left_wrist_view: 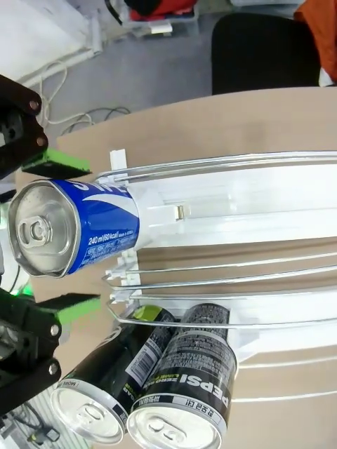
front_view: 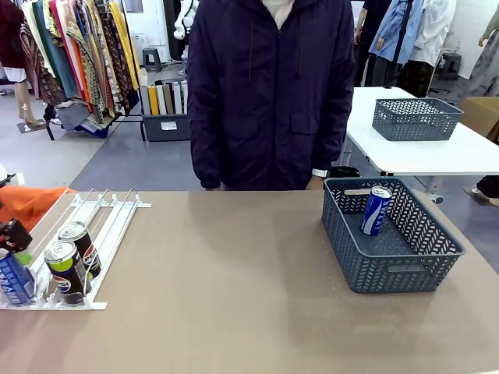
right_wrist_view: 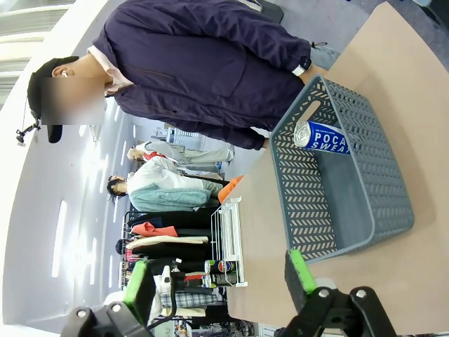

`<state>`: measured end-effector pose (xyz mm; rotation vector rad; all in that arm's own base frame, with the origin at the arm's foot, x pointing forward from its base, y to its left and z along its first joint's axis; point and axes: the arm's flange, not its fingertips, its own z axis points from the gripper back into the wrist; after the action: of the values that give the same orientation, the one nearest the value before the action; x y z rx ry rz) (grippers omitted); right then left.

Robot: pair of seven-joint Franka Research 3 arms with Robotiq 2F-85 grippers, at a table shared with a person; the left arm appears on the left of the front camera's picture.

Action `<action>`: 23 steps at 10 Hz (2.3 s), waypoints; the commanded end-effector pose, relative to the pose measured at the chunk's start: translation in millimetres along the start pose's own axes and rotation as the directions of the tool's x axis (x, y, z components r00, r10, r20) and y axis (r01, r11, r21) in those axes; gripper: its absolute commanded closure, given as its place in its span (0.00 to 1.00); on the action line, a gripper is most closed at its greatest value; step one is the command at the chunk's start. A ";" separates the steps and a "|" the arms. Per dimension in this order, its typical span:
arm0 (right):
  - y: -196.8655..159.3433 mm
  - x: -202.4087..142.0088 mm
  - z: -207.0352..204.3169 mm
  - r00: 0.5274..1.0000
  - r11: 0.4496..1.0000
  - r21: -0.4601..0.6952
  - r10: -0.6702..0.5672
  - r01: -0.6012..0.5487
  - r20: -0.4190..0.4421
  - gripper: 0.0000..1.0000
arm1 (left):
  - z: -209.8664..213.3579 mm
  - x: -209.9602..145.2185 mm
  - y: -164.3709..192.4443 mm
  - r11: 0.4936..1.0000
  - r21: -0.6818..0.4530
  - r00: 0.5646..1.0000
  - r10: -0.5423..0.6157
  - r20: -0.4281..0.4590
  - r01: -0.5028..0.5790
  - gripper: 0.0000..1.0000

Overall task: Retrieve and store the cans from the dispenser.
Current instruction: Pick up the last remaining can from one row of the Automatic Can Dispenser and place it in the middle of the table.

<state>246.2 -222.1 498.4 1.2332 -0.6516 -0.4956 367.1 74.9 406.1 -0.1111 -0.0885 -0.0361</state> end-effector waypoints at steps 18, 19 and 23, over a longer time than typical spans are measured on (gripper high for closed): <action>0.6 1.6 -2.0 1.000 0.999 0.029 0.024 -0.024 0.014 0.00 | 197.4 -89.8 -44.0 0.994 0.051 0.942 -0.112 0.316 0.101 1.00; 0.6 1.6 -2.0 1.000 0.999 0.029 0.024 -0.024 0.014 0.00 | 197.4 -89.8 -44.0 0.994 0.051 0.942 -0.112 0.316 0.101 1.00; 0.6 1.6 -2.0 1.000 0.999 0.029 0.024 -0.024 0.014 0.00 | 186.2 -83.4 -52.2 0.990 -0.001 0.950 -0.135 0.280 0.142 1.00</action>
<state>246.3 -222.1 498.3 1.2329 -0.6512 -0.4956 261.4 53.0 587.6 -0.1012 -0.3889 -0.1392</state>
